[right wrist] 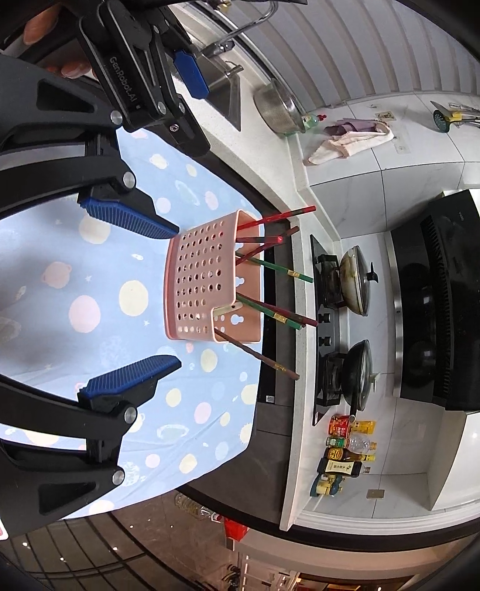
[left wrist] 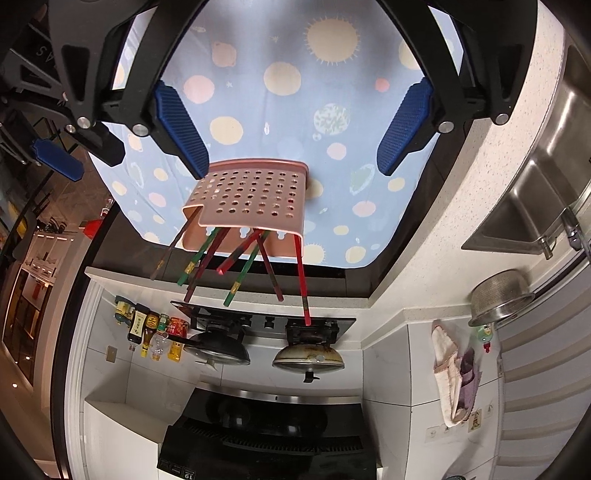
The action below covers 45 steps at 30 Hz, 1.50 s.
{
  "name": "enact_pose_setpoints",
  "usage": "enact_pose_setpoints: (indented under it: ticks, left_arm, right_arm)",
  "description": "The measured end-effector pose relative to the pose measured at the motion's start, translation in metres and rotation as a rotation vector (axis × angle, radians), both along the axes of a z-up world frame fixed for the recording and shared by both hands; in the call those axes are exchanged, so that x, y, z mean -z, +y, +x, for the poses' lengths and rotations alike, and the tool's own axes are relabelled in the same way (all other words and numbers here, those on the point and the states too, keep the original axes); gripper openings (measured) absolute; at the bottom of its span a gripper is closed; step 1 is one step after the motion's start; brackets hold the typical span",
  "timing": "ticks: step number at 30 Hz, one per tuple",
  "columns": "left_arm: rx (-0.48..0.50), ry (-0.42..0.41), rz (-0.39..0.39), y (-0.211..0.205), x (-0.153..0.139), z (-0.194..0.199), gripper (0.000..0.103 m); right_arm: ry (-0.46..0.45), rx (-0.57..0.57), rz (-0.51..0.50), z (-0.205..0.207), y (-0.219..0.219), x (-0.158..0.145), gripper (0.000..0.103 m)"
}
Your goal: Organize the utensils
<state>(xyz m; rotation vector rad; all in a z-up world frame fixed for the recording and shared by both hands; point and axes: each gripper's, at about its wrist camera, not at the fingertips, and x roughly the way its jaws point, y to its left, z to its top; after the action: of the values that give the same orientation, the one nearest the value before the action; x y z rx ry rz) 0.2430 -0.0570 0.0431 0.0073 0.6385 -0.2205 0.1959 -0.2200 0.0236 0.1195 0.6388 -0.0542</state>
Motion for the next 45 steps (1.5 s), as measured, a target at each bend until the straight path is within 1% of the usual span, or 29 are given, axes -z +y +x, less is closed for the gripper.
enact_pose_setpoints:
  ticks: [8,10,12,17,18,19,21,32,45]
  left_arm:
    - [-0.029,0.031,0.009,0.004,0.012,-0.013,0.095]
    - [-0.033,0.039,0.011,0.004,0.014,-0.015,0.096]
    - [-0.044,0.044,0.022,0.004,0.018,-0.017,0.096]
    - [-0.065,0.07,0.02,0.006,0.023,-0.021,0.096]
    - [-0.072,0.068,0.027,0.006,0.024,-0.022,0.096]
    - [-0.076,0.064,0.035,0.006,0.025,-0.023,0.096]
    - [-0.081,0.061,0.046,0.005,0.026,-0.024,0.096]
    - [-0.116,0.072,0.057,0.008,0.03,-0.027,0.096]
    - [-0.115,0.079,0.082,0.004,0.035,-0.029,0.096]
  right_arm:
    - [0.016,0.005,-0.005,-0.013,0.003,0.01,0.067]
    - [0.01,0.011,-0.013,-0.017,0.003,0.011,0.072]
    - [0.005,0.012,-0.011,-0.019,0.003,0.012,0.084]
    - [0.008,0.025,-0.004,-0.024,0.002,0.017,0.087]
    - [0.007,0.028,-0.004,-0.025,0.001,0.018,0.094]
    - [0.008,0.032,-0.009,-0.026,0.001,0.018,0.097]
    - [0.008,0.038,-0.015,-0.028,0.0,0.02,0.097]
    - [0.04,0.056,-0.006,-0.031,-0.005,0.031,0.097]
    - [0.058,0.053,0.001,-0.032,-0.005,0.038,0.097]
